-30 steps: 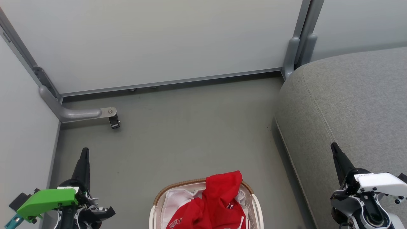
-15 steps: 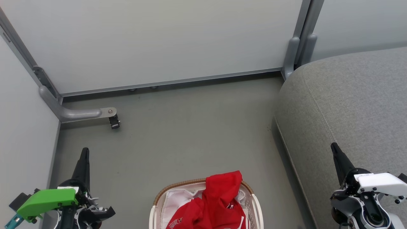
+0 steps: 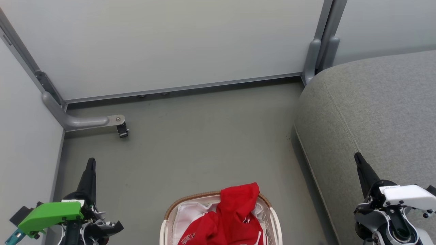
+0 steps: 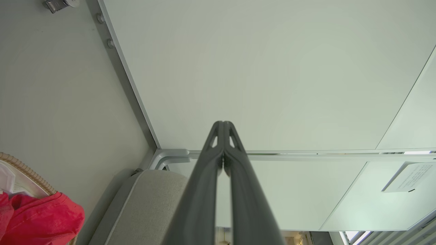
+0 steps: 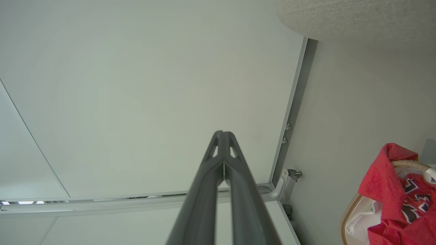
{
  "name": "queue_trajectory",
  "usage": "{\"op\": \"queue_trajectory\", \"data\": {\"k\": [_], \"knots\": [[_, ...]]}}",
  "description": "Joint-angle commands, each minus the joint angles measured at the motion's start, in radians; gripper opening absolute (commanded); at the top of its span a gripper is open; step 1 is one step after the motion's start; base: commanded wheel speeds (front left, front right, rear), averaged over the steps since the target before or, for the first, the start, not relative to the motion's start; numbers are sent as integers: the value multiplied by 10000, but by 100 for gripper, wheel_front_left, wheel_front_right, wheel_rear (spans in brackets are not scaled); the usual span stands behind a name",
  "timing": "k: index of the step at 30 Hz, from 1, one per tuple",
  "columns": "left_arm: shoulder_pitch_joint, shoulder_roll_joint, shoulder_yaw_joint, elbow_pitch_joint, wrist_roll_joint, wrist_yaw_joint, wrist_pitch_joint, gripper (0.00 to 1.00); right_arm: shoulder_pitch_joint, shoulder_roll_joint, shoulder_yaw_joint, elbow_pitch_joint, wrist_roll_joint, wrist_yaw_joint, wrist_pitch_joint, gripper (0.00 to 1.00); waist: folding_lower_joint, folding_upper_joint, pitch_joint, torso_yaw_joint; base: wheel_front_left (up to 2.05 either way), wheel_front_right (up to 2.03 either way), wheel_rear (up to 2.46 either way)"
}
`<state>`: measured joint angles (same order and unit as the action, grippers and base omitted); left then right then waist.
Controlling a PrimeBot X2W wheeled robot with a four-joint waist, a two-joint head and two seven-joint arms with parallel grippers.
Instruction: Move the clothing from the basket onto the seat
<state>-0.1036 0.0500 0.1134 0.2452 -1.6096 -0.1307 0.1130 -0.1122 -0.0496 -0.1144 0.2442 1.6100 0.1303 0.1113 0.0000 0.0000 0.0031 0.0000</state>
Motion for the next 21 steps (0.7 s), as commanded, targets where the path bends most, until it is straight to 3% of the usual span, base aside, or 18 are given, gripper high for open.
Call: {"op": "queue_trajectory", "data": {"k": [1, 21], "knots": [[-101, -6, 6, -13, 41, 0, -30, 0, 95, -26, -27, -3, -22, 8, 34, 0, 0, 0, 0, 0, 0, 0, 0], [-101, -6, 4, -13, 40, 0, -32, 0, 94, -25, -29, -2, -26, 8, 36, 0, 0, 0, 0, 0, 0, 0, 0]]}}
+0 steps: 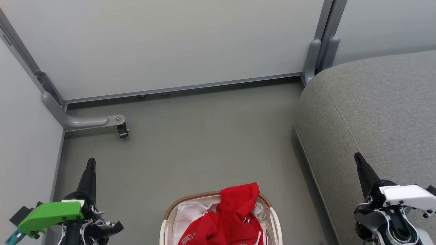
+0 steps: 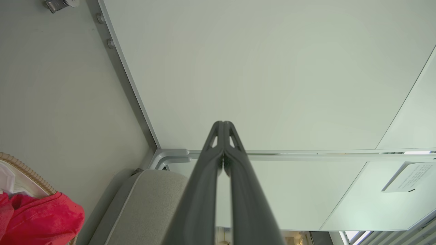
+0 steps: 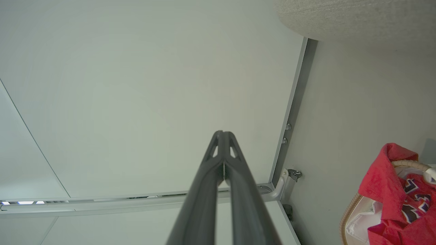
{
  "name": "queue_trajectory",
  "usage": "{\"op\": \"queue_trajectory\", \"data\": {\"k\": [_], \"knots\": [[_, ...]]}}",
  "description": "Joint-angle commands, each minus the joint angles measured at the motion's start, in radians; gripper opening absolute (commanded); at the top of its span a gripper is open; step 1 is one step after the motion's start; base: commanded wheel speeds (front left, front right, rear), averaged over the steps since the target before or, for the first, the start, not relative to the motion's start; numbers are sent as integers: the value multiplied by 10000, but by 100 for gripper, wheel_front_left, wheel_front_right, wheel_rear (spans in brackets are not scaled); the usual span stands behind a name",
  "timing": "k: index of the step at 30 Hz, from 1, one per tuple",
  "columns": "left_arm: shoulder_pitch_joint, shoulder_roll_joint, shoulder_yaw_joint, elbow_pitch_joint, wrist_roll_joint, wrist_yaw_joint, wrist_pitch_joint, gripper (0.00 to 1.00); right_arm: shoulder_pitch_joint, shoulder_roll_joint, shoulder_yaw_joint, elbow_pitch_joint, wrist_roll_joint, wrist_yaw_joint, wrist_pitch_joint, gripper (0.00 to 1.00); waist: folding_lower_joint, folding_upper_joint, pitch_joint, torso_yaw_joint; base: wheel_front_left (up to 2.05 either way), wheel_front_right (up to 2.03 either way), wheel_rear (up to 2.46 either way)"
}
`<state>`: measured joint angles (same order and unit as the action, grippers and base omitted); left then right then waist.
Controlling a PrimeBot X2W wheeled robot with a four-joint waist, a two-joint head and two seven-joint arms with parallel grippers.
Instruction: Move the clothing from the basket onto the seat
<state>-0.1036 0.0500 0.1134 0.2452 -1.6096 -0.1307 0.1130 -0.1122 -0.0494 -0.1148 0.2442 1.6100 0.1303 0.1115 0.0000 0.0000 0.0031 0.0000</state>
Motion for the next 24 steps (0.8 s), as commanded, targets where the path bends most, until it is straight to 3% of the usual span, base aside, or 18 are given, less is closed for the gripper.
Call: {"op": "queue_trajectory", "data": {"k": [1, 24], "knots": [[-101, -6, 4, -13, 40, 0, -32, 0, 94, -26, -25, -2, -26, 8, 34, 0, 0, 0, 0, 0, 0, 0, 0], [-101, -6, 2, -12, 38, 0, -33, 0, 94, -25, -28, -2, -29, 8, 19, 0, 0, 0, 0, 0, 0, 0, 0]]}}
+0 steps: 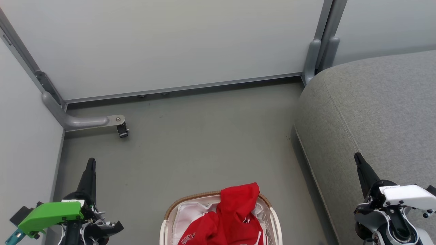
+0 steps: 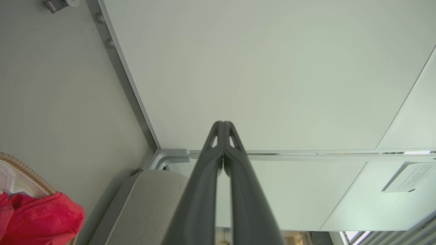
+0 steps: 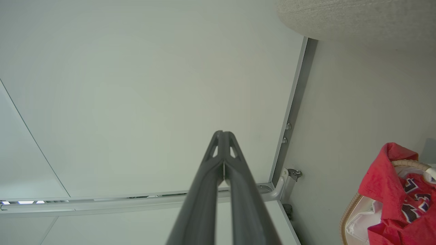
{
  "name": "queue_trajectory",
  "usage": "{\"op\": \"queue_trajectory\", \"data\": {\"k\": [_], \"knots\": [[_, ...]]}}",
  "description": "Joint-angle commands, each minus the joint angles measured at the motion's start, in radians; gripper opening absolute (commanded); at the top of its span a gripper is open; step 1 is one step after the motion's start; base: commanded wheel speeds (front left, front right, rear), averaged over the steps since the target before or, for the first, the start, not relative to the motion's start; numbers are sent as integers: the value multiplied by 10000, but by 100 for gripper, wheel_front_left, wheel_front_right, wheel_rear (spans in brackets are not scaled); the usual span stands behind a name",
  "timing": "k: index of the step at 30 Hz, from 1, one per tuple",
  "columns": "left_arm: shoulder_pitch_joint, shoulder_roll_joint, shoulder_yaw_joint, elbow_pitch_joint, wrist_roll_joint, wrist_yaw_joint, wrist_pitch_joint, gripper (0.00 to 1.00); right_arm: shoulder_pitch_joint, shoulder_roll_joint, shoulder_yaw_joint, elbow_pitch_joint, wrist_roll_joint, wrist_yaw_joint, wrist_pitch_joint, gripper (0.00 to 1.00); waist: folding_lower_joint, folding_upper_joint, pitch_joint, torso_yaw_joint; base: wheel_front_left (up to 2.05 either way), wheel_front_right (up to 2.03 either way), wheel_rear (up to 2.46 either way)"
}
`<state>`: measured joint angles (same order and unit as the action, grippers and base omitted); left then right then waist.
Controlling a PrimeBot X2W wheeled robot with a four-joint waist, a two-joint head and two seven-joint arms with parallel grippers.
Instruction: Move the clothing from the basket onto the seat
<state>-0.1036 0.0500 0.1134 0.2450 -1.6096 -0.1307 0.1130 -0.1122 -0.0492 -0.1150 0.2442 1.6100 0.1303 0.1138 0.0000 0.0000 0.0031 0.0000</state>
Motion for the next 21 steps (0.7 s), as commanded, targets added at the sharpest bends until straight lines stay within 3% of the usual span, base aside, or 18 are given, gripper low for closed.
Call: {"op": "queue_trajectory", "data": {"k": [1, 21], "knots": [[-101, -6, 2, -10, 38, 0, -33, 0, 94, -27, -26, -2, -29, 8, -4, 0, 0, 0, 0, 0, 0, 0, 0], [-101, -6, 1, -12, 37, 0, -34, 0, 94, -26, -26, -2, -31, 8, -2, 0, 0, 0, 0, 0, 0, 0, 0]]}}
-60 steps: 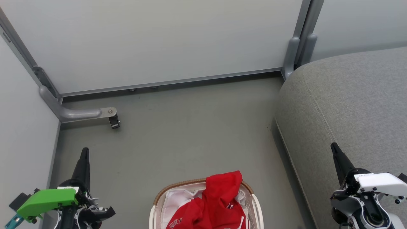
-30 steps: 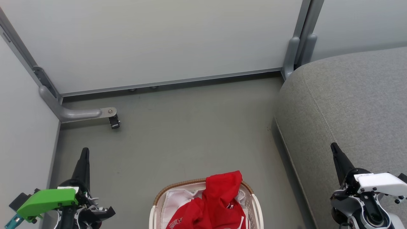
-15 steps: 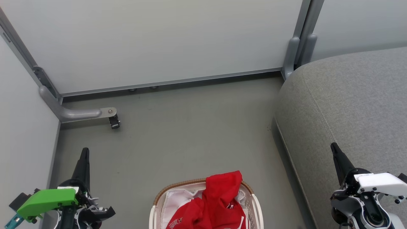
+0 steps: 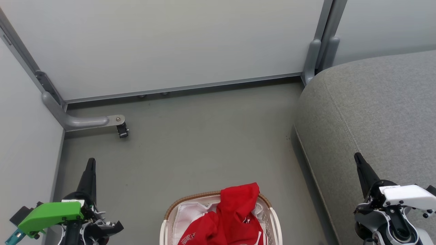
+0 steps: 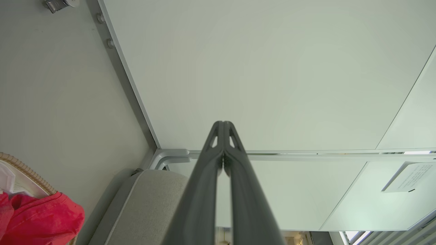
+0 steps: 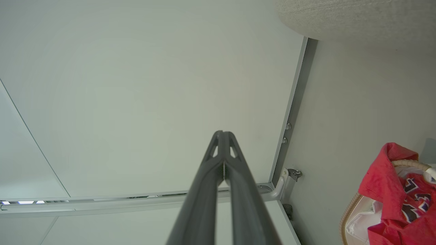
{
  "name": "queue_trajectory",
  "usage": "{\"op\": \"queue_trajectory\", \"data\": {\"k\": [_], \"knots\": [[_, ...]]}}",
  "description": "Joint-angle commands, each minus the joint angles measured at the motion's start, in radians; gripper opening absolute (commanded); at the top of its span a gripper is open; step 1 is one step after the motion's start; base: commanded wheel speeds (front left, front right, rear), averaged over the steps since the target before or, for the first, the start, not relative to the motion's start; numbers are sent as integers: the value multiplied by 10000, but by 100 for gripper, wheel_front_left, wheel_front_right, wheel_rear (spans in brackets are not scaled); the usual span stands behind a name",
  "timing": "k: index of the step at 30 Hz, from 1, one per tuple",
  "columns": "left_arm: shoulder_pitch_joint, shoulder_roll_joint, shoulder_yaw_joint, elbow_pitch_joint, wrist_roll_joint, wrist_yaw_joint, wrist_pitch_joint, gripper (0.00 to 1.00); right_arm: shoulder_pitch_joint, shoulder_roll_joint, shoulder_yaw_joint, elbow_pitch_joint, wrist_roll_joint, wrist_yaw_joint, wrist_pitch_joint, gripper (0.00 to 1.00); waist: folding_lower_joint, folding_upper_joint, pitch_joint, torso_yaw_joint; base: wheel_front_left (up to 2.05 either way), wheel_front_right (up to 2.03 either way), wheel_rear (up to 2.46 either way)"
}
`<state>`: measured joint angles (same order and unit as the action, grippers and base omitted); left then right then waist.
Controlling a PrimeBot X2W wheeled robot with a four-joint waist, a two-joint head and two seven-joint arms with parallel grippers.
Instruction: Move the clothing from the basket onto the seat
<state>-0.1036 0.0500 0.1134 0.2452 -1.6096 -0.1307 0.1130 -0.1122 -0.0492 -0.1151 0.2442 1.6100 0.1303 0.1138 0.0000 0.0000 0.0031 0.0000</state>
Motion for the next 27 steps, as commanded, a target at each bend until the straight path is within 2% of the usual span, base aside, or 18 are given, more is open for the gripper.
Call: {"op": "queue_trajectory", "data": {"k": [1, 8, 9, 18, 27], "knots": [[-101, -6, 1, -14, 37, 0, -34, 0, 94, -26, -25, -2, -31, 8, -2, 0, 0, 0, 0, 0, 0, 0, 0], [-101, -6, 1, -12, 37, 0, -34, 0, 94, -25, -25, -2, -32, 8, -1, 0, 0, 0, 0, 0, 0, 0, 0], [-1, 0, 0, 0, -1, 0, 0, 100, 0, 0, 0, -1, 0, 0, 1, 100, 0, 0, 0, 0, 0, 0, 0], [55, 75, -103, 301, 311, 0, -252, 100, -34, -12, 257, 175, -319, 0, -265, 100, 0, 0, 14, 3, 0, 0, 0], [-131, 328, -259, 483, 1978, 0, -726, 100, -321, -139, 525, 289, -1840, 1, -728, 100, 0, 0, 35, 2, 0, 0, 0]]}}
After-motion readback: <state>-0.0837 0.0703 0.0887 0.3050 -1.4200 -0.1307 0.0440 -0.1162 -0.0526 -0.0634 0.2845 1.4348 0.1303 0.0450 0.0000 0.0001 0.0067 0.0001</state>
